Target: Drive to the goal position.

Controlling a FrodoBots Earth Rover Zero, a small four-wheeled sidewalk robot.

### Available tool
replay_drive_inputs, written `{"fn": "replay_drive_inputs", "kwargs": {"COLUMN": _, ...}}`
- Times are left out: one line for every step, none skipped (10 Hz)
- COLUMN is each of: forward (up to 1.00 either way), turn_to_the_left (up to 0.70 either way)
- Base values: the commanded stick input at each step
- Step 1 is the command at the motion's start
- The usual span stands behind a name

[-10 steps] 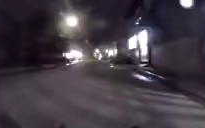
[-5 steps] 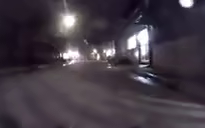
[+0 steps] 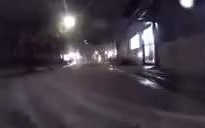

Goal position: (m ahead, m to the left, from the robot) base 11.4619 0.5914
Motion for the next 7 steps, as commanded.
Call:
{"fn": "replay_drive_inputs", "kwargs": {"forward": 1.00, "turn_to_the_left": 0.00}}
{"fn": "replay_drive_inputs", "kwargs": {"forward": 1.00, "turn_to_the_left": 0.00}}
{"fn": "replay_drive_inputs", "kwargs": {"forward": 1.00, "turn_to_the_left": 0.00}}
{"fn": "replay_drive_inputs", "kwargs": {"forward": 1.00, "turn_to_the_left": 0.00}}
{"fn": "replay_drive_inputs", "kwargs": {"forward": 1.00, "turn_to_the_left": 0.00}}
{"fn": "replay_drive_inputs", "kwargs": {"forward": 1.00, "turn_to_the_left": 0.00}}
{"fn": "replay_drive_inputs", "kwargs": {"forward": 1.00, "turn_to_the_left": 0.00}}
